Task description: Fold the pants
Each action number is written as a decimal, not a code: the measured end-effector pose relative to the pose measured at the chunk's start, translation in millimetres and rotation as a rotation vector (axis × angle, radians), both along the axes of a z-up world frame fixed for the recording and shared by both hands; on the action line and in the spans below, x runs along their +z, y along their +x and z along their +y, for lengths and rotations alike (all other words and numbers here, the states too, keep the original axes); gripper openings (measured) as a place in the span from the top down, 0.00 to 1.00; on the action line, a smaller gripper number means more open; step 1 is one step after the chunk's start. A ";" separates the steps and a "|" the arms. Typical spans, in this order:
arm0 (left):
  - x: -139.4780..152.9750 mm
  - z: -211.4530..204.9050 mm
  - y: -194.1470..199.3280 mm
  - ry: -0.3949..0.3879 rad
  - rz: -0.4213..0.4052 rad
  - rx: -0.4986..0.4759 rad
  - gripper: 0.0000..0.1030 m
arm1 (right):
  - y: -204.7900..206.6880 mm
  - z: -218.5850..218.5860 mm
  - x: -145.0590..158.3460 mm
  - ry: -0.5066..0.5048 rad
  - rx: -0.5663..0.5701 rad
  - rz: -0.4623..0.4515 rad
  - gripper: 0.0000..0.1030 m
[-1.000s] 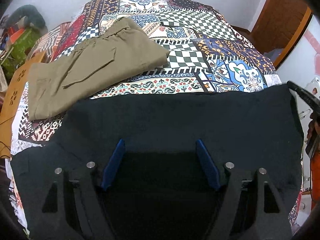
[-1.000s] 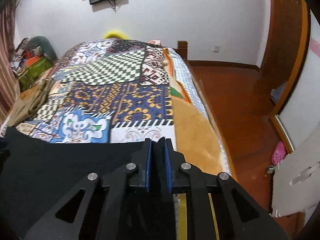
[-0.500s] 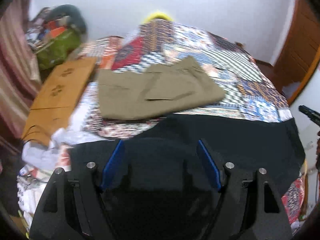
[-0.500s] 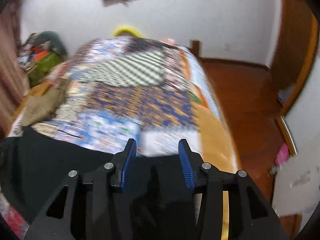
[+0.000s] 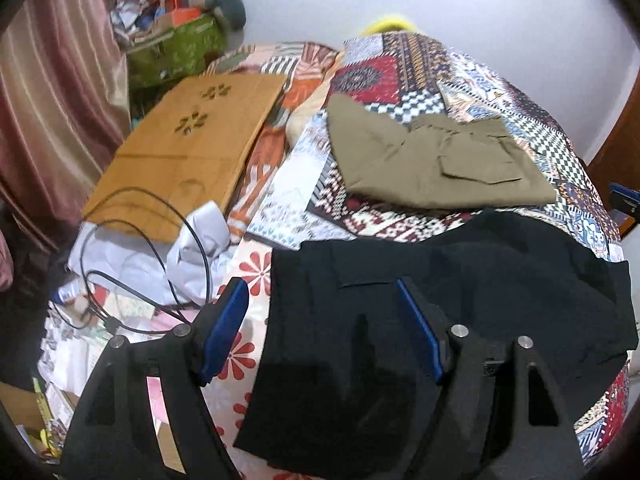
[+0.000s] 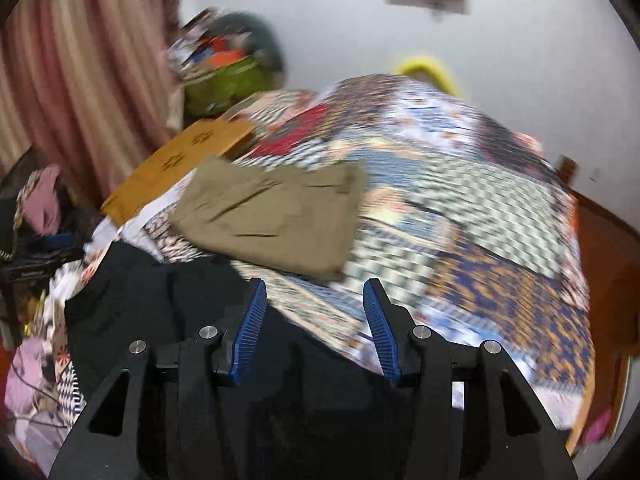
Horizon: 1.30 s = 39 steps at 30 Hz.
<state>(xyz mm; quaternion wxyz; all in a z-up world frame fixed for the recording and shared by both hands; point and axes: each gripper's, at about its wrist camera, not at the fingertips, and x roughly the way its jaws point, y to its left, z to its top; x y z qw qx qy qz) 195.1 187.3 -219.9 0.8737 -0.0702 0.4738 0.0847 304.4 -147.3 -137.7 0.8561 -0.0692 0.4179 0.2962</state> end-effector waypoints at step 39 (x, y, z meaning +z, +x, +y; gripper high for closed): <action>-33.0 -11.0 26.7 0.024 -0.025 -0.173 0.82 | 9.8 152.5 -66.7 -0.189 0.388 0.082 0.95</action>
